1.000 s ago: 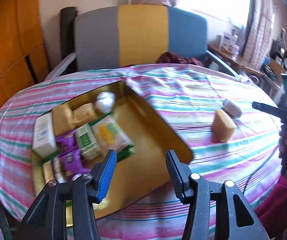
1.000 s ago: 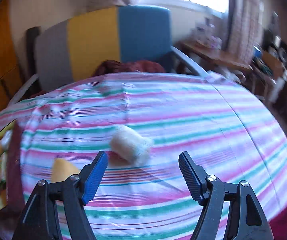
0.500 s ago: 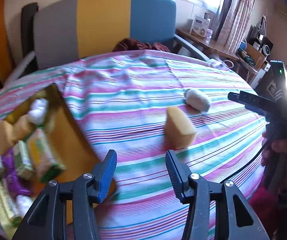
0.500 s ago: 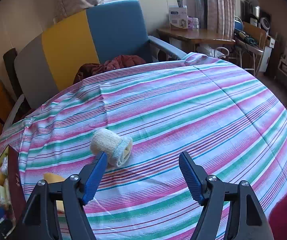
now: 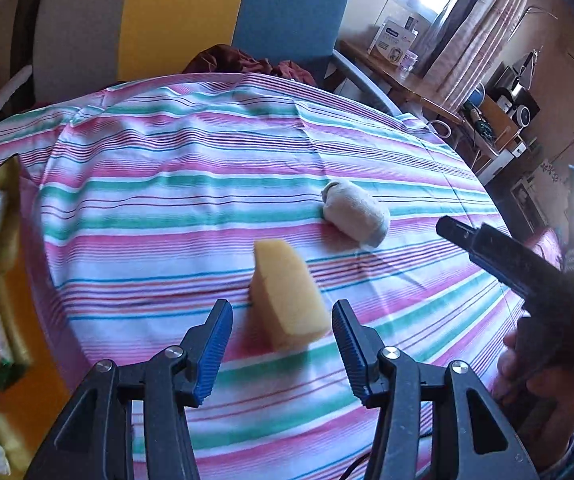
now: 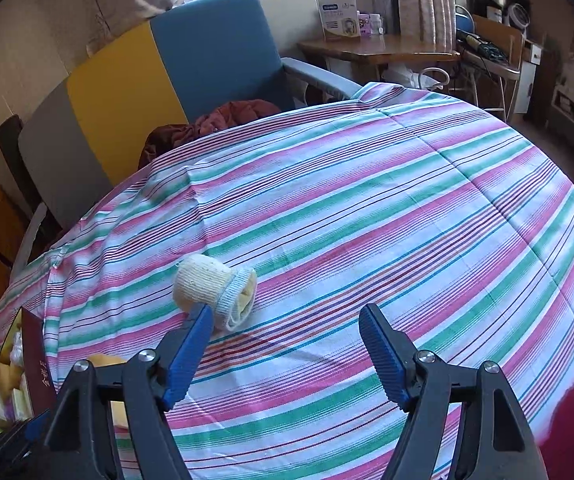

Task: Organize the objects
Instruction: 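Move the left gripper to the yellow sponge and grasp it, then lift the yellow sponge with left while right grasps the white knit roll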

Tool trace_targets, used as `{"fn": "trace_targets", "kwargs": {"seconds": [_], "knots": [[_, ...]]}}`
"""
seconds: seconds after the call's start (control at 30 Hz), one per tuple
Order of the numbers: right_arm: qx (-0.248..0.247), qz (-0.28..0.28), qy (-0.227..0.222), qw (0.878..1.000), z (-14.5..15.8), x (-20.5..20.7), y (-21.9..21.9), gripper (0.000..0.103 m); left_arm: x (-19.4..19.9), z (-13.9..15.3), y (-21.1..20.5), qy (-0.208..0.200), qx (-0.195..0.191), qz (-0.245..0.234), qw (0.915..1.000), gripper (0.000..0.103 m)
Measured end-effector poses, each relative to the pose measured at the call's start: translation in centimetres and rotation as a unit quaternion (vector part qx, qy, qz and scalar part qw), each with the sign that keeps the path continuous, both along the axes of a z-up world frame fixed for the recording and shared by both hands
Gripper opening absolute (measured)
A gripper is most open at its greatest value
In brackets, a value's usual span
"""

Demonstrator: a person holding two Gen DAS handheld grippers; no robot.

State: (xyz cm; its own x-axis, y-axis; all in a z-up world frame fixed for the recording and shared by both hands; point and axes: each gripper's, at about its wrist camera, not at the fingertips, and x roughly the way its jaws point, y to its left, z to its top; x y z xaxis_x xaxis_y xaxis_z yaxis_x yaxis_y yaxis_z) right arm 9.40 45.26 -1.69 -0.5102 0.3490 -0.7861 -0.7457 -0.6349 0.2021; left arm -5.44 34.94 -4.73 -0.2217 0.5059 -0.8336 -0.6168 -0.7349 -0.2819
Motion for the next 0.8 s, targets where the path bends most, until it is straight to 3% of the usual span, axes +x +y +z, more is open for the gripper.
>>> {"fn": "trace_targets", "kwargs": {"seconds": [0.17, 0.2, 0.23, 0.5, 0.7, 0.8], "knots": [[-0.004, 0.000, -0.001, 1.000, -0.1, -0.1, 0.1, 0.076, -1.0, -2.1, 3.1, 0.003, -0.040, -0.009, 0.9991, 0.052], [-0.005, 0.000, -0.001, 1.000, -0.2, -0.1, 0.1, 0.076, -1.3, -2.9, 3.4, -0.007, -0.044, -0.013, 0.9989, 0.049], [-0.005, 0.001, -0.002, 1.000, -0.2, -0.2, 0.1, 0.076, -1.4, -3.5, 3.4, -0.018, -0.041, -0.016, 0.9989, 0.039], [0.003, 0.018, -0.009, 1.000, -0.4, -0.9, -0.3, 0.076, 0.1, -2.8, -0.3, 0.004, -0.013, -0.029, 0.9995, 0.035], [0.010, 0.072, -0.042, 0.996, -1.4, -2.5, -2.0, 0.077, 1.5, -1.6, -4.1, 0.013, -0.002, -0.031, 0.9994, 0.035], [0.011, 0.100, -0.056, 0.993, -1.8, -3.4, -2.8, 0.082, 2.5, -0.5, -5.8, 0.032, 0.001, -0.040, 0.9987, 0.035]]}}
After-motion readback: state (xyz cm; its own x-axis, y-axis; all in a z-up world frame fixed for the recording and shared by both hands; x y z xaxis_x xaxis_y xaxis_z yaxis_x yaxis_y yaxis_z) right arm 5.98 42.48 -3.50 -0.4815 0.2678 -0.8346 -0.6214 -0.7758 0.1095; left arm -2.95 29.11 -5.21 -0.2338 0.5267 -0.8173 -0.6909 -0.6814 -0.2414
